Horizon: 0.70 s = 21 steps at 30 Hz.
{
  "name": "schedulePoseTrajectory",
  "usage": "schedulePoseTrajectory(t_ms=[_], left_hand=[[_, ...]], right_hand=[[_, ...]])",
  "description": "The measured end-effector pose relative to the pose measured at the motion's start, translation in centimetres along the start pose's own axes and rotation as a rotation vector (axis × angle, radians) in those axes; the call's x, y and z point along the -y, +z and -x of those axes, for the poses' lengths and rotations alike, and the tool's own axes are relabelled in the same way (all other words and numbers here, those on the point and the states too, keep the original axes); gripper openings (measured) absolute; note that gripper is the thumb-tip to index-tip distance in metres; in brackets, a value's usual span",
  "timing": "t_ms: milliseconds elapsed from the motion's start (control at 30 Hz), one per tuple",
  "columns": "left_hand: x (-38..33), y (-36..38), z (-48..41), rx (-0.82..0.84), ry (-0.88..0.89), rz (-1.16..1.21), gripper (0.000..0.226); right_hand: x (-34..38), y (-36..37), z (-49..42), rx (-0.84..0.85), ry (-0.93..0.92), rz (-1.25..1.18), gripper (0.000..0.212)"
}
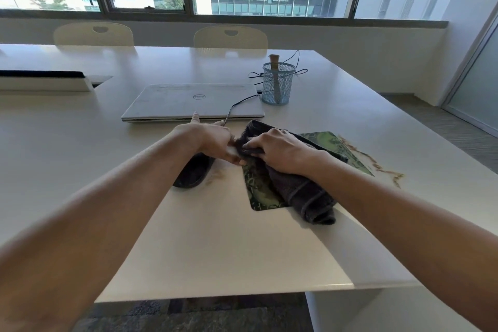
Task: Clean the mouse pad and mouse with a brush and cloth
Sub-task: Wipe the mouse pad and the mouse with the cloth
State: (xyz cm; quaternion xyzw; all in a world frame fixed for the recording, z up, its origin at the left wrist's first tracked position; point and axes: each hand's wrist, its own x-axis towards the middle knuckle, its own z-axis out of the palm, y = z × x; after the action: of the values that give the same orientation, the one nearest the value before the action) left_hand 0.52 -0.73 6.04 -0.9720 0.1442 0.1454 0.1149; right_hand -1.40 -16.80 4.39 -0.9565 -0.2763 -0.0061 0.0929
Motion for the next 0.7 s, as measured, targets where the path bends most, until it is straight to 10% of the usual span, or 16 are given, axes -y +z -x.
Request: schedulePoseTrajectory(t_ms=[400, 700], left_hand=[[0.0, -0.1, -0.5, 0.046, -0.023, 0.003, 0.088], [0.0, -0.7, -1.1, -0.006, 0.027, 0.027, 0.054]], right_hand=[[-2.6, -3.2, 3.4, -0.122, 0.189, -0.034, 0.033], [3.8, 0.2, 3.6, -0.103, 0.154, 0.041, 0.031]])
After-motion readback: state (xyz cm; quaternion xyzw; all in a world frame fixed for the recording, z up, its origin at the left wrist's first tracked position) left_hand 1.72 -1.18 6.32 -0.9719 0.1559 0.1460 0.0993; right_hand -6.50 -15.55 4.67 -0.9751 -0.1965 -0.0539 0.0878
